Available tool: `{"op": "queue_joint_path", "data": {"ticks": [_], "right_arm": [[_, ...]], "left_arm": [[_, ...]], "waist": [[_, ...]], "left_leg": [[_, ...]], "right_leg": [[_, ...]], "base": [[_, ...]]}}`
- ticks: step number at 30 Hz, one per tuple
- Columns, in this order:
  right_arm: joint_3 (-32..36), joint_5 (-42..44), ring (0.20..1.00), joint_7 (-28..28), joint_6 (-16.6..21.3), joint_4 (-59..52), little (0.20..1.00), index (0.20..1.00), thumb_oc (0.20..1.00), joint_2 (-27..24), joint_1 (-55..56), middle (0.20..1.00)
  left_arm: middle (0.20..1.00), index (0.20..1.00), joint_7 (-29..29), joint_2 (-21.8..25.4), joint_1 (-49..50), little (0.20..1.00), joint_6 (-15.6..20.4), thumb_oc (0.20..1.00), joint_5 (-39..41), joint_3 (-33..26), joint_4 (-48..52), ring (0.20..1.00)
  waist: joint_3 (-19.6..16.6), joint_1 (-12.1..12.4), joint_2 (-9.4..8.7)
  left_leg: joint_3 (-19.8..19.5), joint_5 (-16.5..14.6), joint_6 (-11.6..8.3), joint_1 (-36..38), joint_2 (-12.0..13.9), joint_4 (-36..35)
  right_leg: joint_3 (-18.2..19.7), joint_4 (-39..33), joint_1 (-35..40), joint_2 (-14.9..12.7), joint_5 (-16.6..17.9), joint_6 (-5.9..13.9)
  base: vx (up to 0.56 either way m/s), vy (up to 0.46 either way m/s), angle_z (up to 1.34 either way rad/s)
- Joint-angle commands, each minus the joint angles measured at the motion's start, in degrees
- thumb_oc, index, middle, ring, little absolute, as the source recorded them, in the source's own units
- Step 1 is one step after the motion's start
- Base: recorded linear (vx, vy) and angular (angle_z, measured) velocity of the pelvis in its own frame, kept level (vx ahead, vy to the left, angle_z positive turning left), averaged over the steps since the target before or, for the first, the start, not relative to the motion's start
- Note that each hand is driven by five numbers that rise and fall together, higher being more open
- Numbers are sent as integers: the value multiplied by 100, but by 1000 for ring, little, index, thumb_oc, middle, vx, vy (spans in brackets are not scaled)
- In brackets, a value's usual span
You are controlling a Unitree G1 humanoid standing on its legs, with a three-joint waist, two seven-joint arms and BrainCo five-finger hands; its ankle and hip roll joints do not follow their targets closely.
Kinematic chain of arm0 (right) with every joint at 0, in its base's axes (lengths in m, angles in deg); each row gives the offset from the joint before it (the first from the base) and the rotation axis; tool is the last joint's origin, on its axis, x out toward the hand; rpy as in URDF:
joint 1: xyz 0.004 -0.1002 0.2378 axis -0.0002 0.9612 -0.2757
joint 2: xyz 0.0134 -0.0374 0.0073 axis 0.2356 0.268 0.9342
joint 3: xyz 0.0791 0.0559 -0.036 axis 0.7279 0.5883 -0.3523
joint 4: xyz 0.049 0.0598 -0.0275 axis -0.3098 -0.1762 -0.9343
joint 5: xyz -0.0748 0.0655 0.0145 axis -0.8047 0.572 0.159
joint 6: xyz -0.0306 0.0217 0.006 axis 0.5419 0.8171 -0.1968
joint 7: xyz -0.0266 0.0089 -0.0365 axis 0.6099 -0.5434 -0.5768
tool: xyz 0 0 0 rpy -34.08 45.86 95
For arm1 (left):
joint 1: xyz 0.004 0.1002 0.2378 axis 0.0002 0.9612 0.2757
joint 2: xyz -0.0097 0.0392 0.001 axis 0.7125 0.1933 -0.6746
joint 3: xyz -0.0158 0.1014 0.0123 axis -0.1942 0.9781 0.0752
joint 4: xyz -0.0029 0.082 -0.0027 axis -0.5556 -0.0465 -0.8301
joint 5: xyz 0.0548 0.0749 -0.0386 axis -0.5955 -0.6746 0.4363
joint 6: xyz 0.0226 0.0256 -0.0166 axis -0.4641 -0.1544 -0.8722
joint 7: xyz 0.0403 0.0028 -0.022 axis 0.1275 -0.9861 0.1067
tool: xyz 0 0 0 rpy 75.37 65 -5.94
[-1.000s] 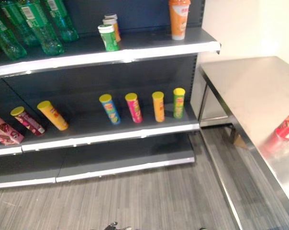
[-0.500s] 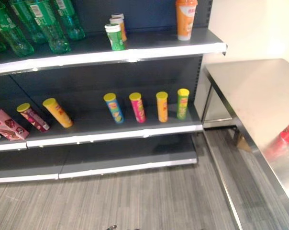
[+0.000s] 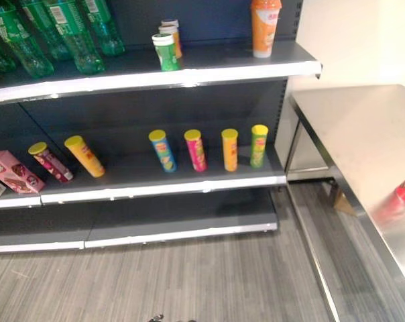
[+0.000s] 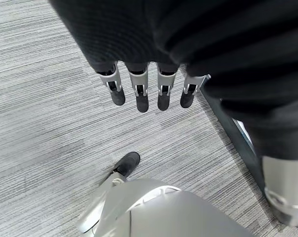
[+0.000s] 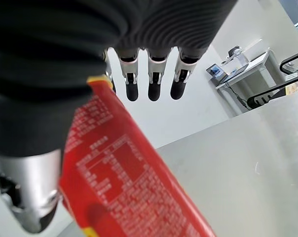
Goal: Put the goods on the table back onto the shelves and tidy them up.
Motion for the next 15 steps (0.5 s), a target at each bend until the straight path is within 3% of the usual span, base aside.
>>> {"op": "queue_joint_path", "data": {"ticks": [1,11,15], "right_arm": [[-312,-22,1000,200,147,-16,1000,1000,1000,-273,-597,1000],[-512,-50,1000,146,107,192,1000,1000,1000,-199,-761,1000],[-884,-115,1000,-110,-18,617,1000,1000,1000,-111,-935,1000]], "left_arm": [[1000,1000,112,303,-234,1000,108,1000,238,139,-108,1000],[1000,1000,127,308,-234,1000,122,1000,246,142,-120,1000],[1000,1000,130,305,-263,1000,128,1000,254,198,-103,1000]], "waist": [[-173,197,-205],[-172,233,-188],[-165,245,-202]], "left_leg": [[217,256,-527,103,627,101],[193,239,-525,113,598,94],[172,245,-528,107,596,88]], "right_leg": [[247,171,-207,233,-648,-253],[199,176,-183,196,-642,-238],[202,190,-189,197,-646,-246]], "base": [[0,0,0],[0,0,0],[0,0,0]]}}
